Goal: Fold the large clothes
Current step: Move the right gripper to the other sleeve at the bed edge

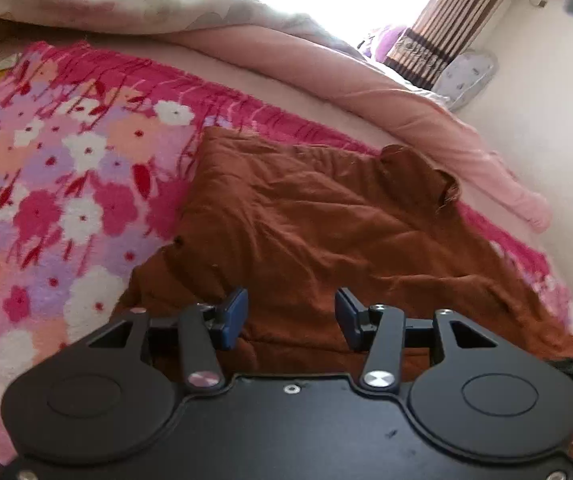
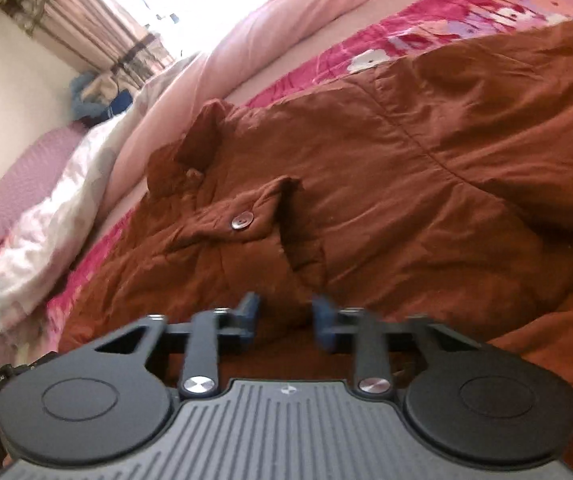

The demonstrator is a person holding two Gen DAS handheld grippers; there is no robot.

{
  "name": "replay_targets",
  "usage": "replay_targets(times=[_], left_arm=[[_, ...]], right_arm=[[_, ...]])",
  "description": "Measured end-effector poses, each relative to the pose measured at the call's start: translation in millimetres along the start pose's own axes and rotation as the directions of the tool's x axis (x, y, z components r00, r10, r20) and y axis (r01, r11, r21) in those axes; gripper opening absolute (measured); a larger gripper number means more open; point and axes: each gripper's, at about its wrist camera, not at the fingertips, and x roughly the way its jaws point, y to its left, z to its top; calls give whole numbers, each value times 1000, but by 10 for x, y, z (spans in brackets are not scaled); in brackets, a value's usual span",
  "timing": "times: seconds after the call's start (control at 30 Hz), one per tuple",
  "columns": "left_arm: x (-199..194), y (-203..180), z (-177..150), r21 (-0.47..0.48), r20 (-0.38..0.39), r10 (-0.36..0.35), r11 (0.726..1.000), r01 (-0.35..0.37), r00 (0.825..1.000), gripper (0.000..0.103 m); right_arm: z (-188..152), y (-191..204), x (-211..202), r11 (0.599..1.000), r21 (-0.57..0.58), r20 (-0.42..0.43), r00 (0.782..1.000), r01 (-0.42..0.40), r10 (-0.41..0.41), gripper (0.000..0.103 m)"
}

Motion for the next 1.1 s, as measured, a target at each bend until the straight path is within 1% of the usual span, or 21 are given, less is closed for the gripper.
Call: replay_targets(times=[0.07,0.13,0.17,0.2,0.23,0.27,0.3,0.33,0.37,0.43,0.53,0.6,0.67,0.73,0.8,0.83,0.9,1.0,1.07,1.1], left_arm=[[47,33,-32,11,-15,33,999,-33,999,49],[123,109,-36,-16,-44,22,1000,-23,999,49],[159,134,-42,-27,-41,17,999,-18,999,49],[112,104,-60,-24,-42,19,1000,-20,999,49],[106,66,-47,-9,-47,29,1000,-29,998,50],[70,21,-34,1,-50,36,999,-36,998,50],[7,-7,-35,4,-55,40,999,-40,998,50],[-17,-33,-7,5,-60,36,999,-35,998,50],[-36,-53,26,6,-55,22,1000,-22,998,50],[-146,-126,60,14,-24,-7,1000,7,1000,50],[-216,-229,99,33,24,-25,999,25,999,51],[-155,-266,98,50,30,-10,999,8,1000,51],[-18,-241,80,51,6,14,999,-15,1000,51],[109,-193,42,53,-13,41,998,-40,999,51],[241,-120,0,49,-39,74,996,-72,996,51],[313,-65,-21,39,-54,67,997,-65,996,51],[366,16,-45,19,-40,44,999,-43,998,51],[347,-21,-20,18,-43,55,998,-55,998,52],[302,-75,-4,31,-41,59,998,-57,997,53],[280,-97,-2,36,-38,56,998,-55,998,53]], right_arm=[[-21,37,-146,1000,4,26,999,-18,18,10],[-40,-13,-213,999,32,21,1000,6,-7,8],[-45,-70,-186,999,47,7,1000,11,-12,8],[-47,-125,-131,999,50,-9,1000,18,-18,8],[-60,-176,-72,998,52,-25,999,28,-26,9],[-68,-197,-43,999,44,-27,1000,17,-16,9],[-65,-201,-60,999,33,-15,1000,14,-14,13],[-67,-189,-107,999,29,-3,1000,23,-23,22],[-61,-158,-176,999,21,15,999,34,-34,28],[-39,-37,-326,997,-38,67,996,64,-61,30],[-33,213,-448,990,-134,127,991,53,-36,30],[-40,356,-412,981,-191,127,992,37,-13,30],[-77,436,-280,975,-214,95,995,53,-33,30],[-103,424,-119,977,-203,53,997,65,-56,30],[-137,382,30,977,-193,31,996,91,-87,30],[-178,337,43,978,-189,30,996,90,-86,30],[-202,303,35,980,-184,39,997,76,-70,29],[-113,224,-107,987,-157,33,999,28,-24,30],[-19,63,-361,993,-116,73,997,-1,10,38],[47,-90,-541,995,-95,113,993,-12,23,47]])
